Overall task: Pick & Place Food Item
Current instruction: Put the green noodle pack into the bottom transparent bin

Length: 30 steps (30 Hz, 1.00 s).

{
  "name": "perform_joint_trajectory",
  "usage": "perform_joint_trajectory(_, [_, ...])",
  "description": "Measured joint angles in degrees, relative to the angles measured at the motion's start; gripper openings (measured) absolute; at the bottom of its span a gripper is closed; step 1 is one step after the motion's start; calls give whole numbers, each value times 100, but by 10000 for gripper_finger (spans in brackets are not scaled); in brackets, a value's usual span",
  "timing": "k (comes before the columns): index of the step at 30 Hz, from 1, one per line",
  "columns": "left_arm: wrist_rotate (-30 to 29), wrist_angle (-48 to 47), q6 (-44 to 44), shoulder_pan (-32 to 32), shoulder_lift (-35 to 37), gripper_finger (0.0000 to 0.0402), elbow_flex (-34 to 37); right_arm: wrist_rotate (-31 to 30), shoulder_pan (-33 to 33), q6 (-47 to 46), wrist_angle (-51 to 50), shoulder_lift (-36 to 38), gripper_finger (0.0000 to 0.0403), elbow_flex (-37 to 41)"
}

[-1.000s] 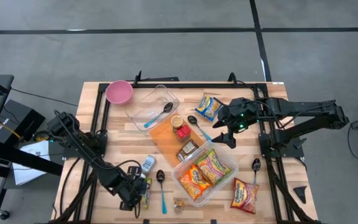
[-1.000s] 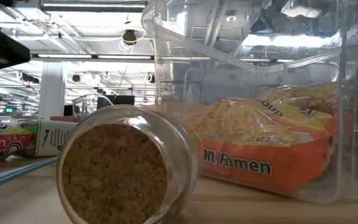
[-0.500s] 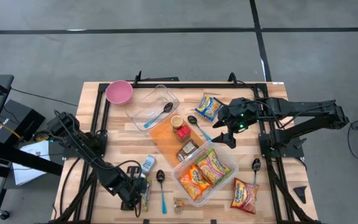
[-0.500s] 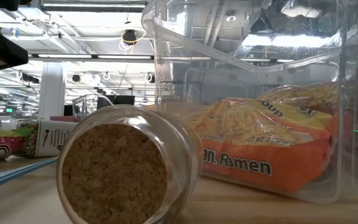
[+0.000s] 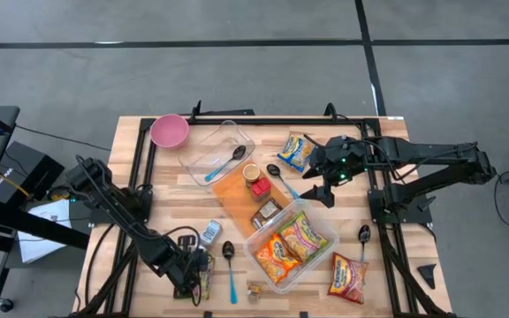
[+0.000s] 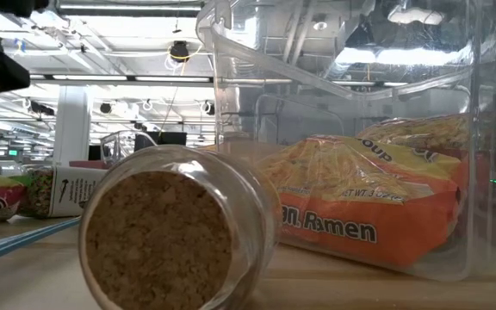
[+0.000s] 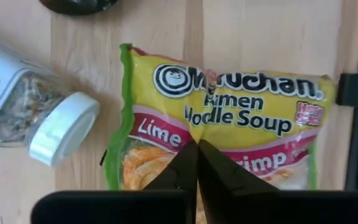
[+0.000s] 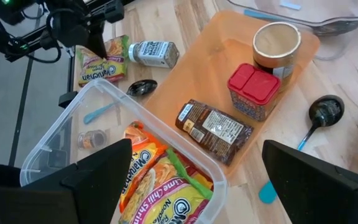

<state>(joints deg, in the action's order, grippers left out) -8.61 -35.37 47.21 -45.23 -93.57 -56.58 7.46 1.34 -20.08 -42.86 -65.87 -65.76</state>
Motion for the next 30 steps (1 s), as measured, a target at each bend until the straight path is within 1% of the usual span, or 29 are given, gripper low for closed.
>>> perform_joint_trajectory(11, [47, -25, 1173, 228, 893, 0, 0, 0, 0, 59, 1, -2, 356, 2])
perform_joint_trajectory(16, [104, -18, 1608, 434, 1261, 0, -4, 0, 0, 92, 1, -2, 356, 2])
perform_joint_trajectory(21, [102, 137, 1628, 657, 1442, 0, -11, -1, 0, 209, 1, -2, 356, 2])
perform_joint_trajectory(26, [97, 687, 1619, 798, 1596, 0, -11, 0, 0, 210, 1, -2, 356, 2])
perform_joint_trajectory(30, [102, 1040, 1561, 856, 1853, 0, -11, 0, 0, 229, 1, -2, 356, 2])
